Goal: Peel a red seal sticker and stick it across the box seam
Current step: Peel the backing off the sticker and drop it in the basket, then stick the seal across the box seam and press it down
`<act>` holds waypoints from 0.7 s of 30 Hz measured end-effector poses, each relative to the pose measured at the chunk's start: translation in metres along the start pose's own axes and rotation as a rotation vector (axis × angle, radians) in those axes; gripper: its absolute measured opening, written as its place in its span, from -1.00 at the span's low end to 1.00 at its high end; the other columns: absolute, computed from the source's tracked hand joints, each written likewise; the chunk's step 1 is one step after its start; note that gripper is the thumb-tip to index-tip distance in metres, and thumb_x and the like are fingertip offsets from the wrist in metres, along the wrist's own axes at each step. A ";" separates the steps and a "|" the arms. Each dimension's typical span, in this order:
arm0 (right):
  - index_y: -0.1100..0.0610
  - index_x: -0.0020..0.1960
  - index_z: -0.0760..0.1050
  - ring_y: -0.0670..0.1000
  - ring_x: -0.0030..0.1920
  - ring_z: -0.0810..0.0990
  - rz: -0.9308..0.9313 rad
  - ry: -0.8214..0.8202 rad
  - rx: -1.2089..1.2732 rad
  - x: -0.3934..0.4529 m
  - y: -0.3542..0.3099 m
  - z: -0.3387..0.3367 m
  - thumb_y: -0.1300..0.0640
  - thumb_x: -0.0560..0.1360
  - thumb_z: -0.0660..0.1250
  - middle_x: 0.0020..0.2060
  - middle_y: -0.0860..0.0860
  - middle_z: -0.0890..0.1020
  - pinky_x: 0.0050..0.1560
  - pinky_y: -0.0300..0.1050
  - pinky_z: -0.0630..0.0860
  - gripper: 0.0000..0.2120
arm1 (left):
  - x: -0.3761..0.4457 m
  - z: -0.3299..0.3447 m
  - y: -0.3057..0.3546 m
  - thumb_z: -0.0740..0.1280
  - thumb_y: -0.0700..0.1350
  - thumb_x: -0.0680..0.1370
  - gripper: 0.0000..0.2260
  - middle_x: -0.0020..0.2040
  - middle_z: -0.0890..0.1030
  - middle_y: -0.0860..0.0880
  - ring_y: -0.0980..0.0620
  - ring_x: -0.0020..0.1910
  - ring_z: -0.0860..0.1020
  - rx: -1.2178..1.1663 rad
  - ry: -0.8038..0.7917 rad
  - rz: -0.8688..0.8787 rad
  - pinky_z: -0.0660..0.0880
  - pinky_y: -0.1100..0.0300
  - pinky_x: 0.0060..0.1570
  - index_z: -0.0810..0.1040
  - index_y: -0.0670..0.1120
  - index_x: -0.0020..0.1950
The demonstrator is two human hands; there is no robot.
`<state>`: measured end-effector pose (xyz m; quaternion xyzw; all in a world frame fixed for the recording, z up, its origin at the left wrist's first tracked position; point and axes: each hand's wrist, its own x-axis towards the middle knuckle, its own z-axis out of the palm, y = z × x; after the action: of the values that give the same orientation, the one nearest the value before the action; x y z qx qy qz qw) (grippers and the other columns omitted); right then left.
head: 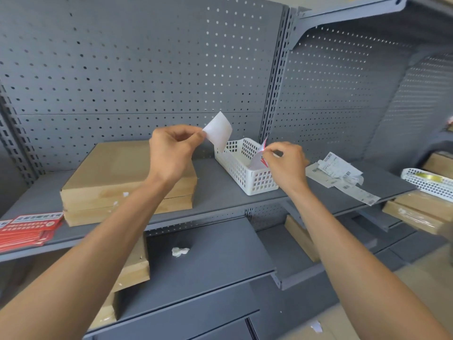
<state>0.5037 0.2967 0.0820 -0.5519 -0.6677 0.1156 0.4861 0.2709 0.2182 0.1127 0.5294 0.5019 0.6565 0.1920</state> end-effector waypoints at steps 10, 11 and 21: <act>0.02 -0.20 0.73 0.01 0.39 0.40 0.122 0.019 -0.063 0.001 0.018 -0.005 0.05 0.44 0.50 0.10 -0.13 0.59 0.17 0.03 0.15 -0.92 | 0.001 0.003 -0.005 0.48 -0.23 0.53 -0.85 -0.29 0.72 0.22 0.29 -0.29 0.62 -0.008 -0.020 0.001 0.51 0.41 -0.15 0.73 -0.01 -0.20; 0.04 -0.22 0.71 0.00 0.38 0.41 0.125 0.046 -0.054 -0.001 0.015 -0.008 0.07 0.43 0.51 0.05 -0.15 0.58 0.17 0.03 0.16 -0.93 | 0.001 0.002 -0.006 0.49 -0.22 0.53 -0.84 -0.27 0.73 0.21 0.28 -0.28 0.63 -0.004 -0.018 0.000 0.52 0.40 -0.14 0.73 0.00 -0.20; 0.03 -0.12 0.65 -0.22 -0.11 0.62 -0.008 0.096 0.146 -0.018 -0.048 -0.010 0.17 0.52 0.35 -0.17 -0.16 0.69 0.06 -0.15 0.54 -0.88 | -0.003 -0.007 -0.007 0.47 -0.17 0.53 -0.81 -0.24 0.72 0.21 0.26 -0.29 0.63 0.101 0.074 0.068 0.50 0.37 -0.18 0.70 0.08 -0.23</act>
<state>0.4804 0.2604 0.1111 -0.5172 -0.6356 0.1352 0.5570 0.2637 0.2155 0.1058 0.5306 0.5229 0.6554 0.1240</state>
